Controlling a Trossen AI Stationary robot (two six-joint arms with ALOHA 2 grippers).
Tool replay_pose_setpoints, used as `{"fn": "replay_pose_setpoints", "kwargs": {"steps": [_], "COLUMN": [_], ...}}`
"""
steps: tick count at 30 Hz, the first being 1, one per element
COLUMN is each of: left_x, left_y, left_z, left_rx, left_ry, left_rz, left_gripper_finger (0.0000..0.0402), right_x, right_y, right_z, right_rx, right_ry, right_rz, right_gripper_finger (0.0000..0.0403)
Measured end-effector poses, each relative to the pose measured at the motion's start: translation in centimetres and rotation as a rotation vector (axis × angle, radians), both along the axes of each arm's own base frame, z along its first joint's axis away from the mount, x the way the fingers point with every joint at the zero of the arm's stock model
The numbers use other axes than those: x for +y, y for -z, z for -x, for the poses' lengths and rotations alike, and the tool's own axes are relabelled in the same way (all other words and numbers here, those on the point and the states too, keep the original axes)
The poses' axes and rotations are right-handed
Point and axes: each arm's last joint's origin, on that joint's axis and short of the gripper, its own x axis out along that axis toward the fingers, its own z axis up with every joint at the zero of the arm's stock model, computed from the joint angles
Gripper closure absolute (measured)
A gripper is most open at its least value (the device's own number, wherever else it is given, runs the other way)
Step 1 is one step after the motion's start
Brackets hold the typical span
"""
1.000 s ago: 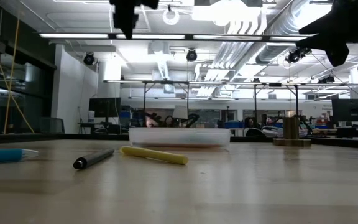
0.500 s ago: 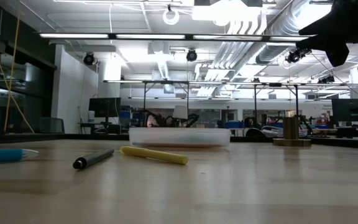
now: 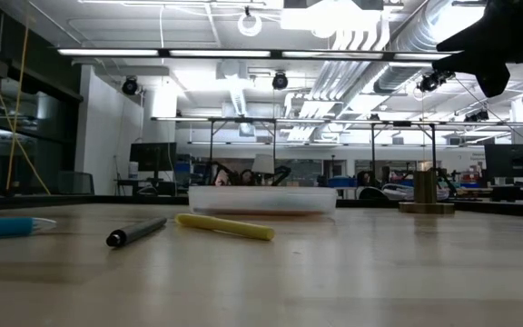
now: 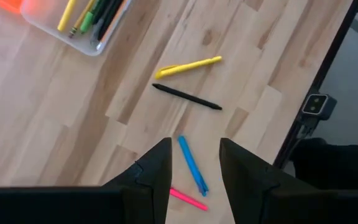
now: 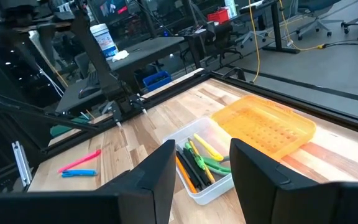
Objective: Pick & place school supplies into a supply box
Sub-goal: Put the blue pen into the orange supply box
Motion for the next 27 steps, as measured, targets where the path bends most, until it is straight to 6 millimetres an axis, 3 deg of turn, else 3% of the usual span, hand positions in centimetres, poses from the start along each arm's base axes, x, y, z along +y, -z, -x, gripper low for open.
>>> {"fn": "replay_pose_setpoints", "kwargs": {"steps": [13,27], "left_x": [-6.0,-8.8], "left_y": [0.3,8.7], "left_z": [2.6,2.5], "left_rx": [-0.042,0.186], "left_ry": [-0.126,-0.241], "left_rz": [0.032,0.033], "left_gripper_finger": [0.0241,0.0241], "right_x": [0.0,0.1], "right_y": [0.0,0.0], "right_z": [0.0,0.0], "right_rx": [0.0,0.002], "right_ry": [-0.001,-0.045], "right_rz": [0.001,-0.005], "right_gripper_finger": [0.0274,0.0274]}}
